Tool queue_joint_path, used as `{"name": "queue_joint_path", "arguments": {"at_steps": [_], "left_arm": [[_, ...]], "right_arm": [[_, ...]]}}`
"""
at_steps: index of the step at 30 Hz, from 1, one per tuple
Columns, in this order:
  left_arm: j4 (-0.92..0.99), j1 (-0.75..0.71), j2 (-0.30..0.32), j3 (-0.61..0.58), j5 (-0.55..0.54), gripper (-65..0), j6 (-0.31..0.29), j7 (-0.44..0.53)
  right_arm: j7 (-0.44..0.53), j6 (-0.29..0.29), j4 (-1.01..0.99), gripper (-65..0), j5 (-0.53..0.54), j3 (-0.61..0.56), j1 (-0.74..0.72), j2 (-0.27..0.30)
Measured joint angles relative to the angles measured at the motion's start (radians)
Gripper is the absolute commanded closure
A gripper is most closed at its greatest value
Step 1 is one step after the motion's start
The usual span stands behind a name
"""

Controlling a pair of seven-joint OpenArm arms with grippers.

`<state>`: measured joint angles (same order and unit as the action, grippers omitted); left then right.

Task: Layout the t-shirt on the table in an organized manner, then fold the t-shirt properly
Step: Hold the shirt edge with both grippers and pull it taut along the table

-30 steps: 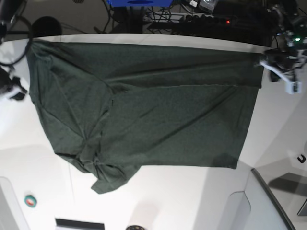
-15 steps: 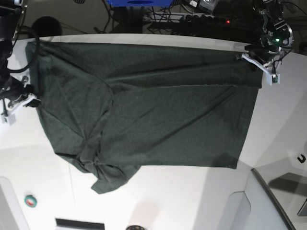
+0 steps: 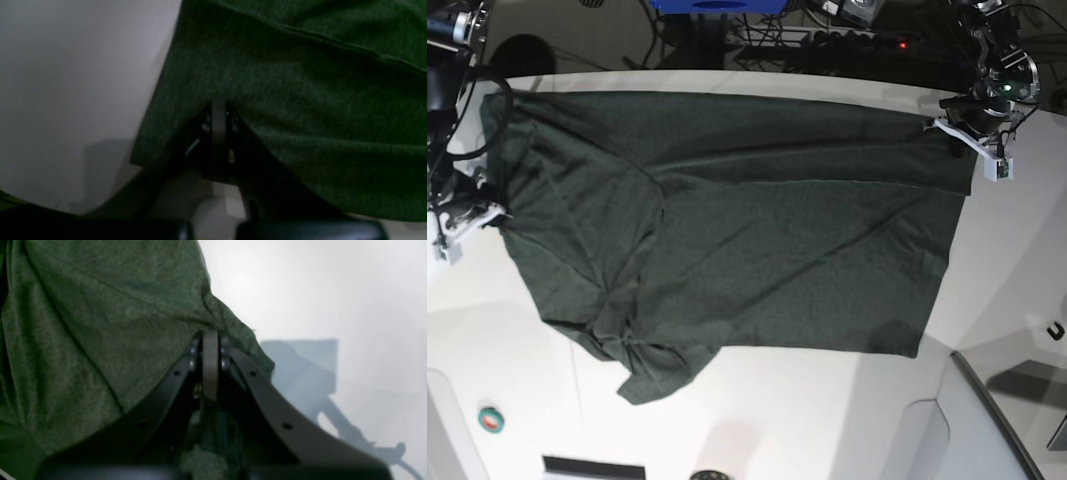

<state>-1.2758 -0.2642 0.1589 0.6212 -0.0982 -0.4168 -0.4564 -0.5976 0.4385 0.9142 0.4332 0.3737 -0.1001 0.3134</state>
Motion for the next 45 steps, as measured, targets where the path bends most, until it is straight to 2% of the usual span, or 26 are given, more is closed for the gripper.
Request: {"name": "queue_joint_path", "arguments": {"at_steps": [6, 8, 12, 15, 20, 23, 26, 33, 38, 42, 45], "left_arm": [[-0.025, -0.003, -0.004, 0.0, 0.005, 0.0, 0.002, -0.032], [-0.068, -0.012, -0.011, 0.0, 0.021, 0.0, 0.002, -0.064], [-0.194, -0.052, -0.028, 0.0, 0.021, 0.0, 0.005, -0.064], [-0.291, -0.058, -0.032, 0.0, 0.017, 0.0, 0.002, -0.149], [-0.37, -0.051, -0.071, 0.072, 0.016, 0.0, 0.007, -0.17], [-0.341, -0.023, -0.073, 0.07, 0.017, 0.0, 0.008, -0.172], [-0.246, 0.013, -0.076, 0.072, 0.014, 0.0, -0.001, -0.154], [-0.116, 0.025, -0.072, 0.071, 0.029, 0.0, 0.008, -0.027], [-0.095, 0.032, -0.056, 0.072, 0.023, 0.0, 0.004, -0.027], [-0.022, 0.06, -0.026, 0.08, 0.03, 0.0, 0.016, -0.027], [0.015, 0.064, -0.004, 0.078, 0.015, 0.0, 0.002, -0.018]], "right_arm": [[-0.015, 0.0, 0.027, -0.2, -0.006, 0.0, 0.006, -0.002], [-0.013, 0.0, 0.111, -0.2, -0.005, 0.002, 0.045, -0.005], [-0.017, -0.001, 0.359, -0.2, -0.009, 0.058, 0.153, -0.038], [-0.039, 0.003, 0.501, -0.2, -0.005, 0.075, 0.205, -0.066], [-0.127, 0.006, 0.565, -0.2, 0.001, 0.072, 0.232, -0.076], [-0.192, 0.006, 0.588, -0.2, -0.008, 0.072, 0.283, -0.093], [-0.211, 0.007, 0.624, -0.2, -0.005, 0.069, 0.355, -0.14], [-0.207, 0.008, 0.689, 0.0, -0.006, 0.067, 0.452, -0.211], [-0.208, 0.007, 0.745, 0.0, 0.002, -0.034, 0.516, -0.215], [-0.189, 0.007, 0.698, 0.0, 0.0, -0.034, 0.513, -0.214], [-0.195, 0.008, 0.66, 0.0, -0.012, -0.034, 0.517, -0.207]]}}
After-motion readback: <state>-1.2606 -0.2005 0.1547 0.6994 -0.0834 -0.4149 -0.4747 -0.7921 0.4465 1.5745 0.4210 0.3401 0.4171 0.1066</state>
